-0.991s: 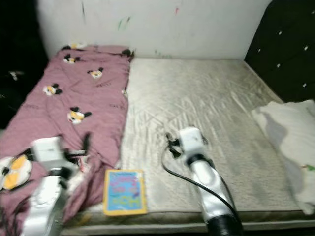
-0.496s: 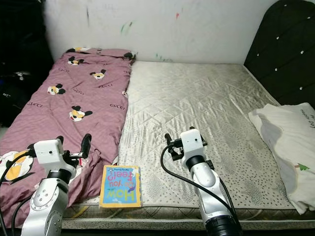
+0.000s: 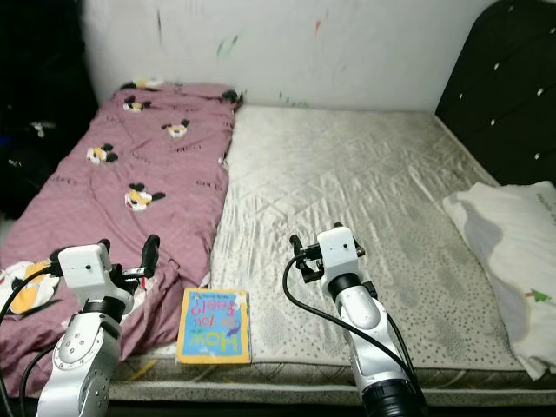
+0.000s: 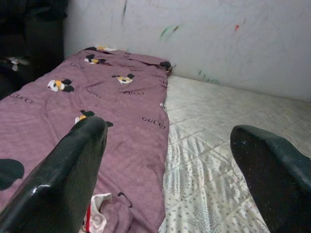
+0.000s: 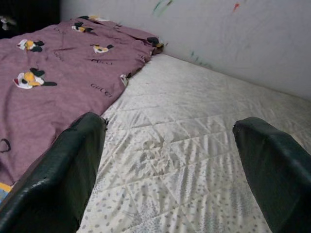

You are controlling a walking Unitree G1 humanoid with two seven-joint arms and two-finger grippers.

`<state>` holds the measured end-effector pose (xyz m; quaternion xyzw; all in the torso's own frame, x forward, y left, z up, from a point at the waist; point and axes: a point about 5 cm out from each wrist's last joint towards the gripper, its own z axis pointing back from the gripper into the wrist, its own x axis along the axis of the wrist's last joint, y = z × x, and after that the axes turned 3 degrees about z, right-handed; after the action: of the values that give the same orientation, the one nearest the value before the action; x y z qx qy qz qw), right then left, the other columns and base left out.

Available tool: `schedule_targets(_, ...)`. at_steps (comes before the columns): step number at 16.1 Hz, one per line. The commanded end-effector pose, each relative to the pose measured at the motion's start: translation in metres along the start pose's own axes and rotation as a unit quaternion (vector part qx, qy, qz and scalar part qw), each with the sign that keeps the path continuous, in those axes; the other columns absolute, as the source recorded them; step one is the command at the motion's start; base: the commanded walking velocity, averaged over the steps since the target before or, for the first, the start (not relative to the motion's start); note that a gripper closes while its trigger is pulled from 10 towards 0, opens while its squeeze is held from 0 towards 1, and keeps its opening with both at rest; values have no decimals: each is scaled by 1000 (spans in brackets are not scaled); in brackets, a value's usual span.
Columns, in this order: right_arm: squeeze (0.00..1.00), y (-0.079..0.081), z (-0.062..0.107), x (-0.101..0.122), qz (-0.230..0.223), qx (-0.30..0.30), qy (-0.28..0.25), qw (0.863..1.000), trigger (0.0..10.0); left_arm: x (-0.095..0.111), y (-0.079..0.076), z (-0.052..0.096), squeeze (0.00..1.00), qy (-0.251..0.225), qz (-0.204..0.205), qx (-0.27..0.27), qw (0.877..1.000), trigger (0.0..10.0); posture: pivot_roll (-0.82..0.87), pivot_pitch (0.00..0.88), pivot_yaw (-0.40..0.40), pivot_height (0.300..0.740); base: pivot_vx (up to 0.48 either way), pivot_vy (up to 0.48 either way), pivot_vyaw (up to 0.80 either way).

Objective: Clean up the room

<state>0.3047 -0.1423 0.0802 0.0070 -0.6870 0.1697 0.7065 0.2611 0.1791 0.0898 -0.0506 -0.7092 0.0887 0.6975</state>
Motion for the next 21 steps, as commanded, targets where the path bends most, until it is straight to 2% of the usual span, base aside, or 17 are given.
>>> schedule_targets(1, 0, 0, -2, 4, 0, 3, -9, 1000, 10000, 1, 0, -1, 0, 3, -8, 0, 1000, 10000, 25, 0, -33, 656, 0, 0, 0)
schedule_targets(3, 0, -1, -3, 4, 0, 4, -8, 1000, 10000, 1, 0, -2, 0, 2, -8, 1, 1000, 10000, 25, 0, -34, 632, 0, 0, 0)
schedule_targets(7, 0, -4, -3, 6, -2, 0, -12, 1000, 10000, 4, -3, -5, 0, -6, -4, 0, 1000, 10000, 6, 0, -23, 632, 0, 0, 0)
schedule_targets(11, 0, -7, -3, 9, 0, 5, -15, 1000, 10000, 7, -6, -7, 0, -14, 5, 4, 1000, 10000, 13, 0, -49, 632, 0, 0, 0)
schedule_targets(16, 0, 6, -5, 10, -3, 34, -12, 999, 10000, 8, 7, 5, 0, -14, 4, 34, 999, 10000, 38, 18, -76, 632, 0, 0, 0)
schedule_targets(21, 0, 4, 3, 9, -6, 41, -6, 999, 10000, 5, 5, 14, 0, -4, 11, 43, 999, 10000, 27, 88, -101, 632, 0, 0, 0)
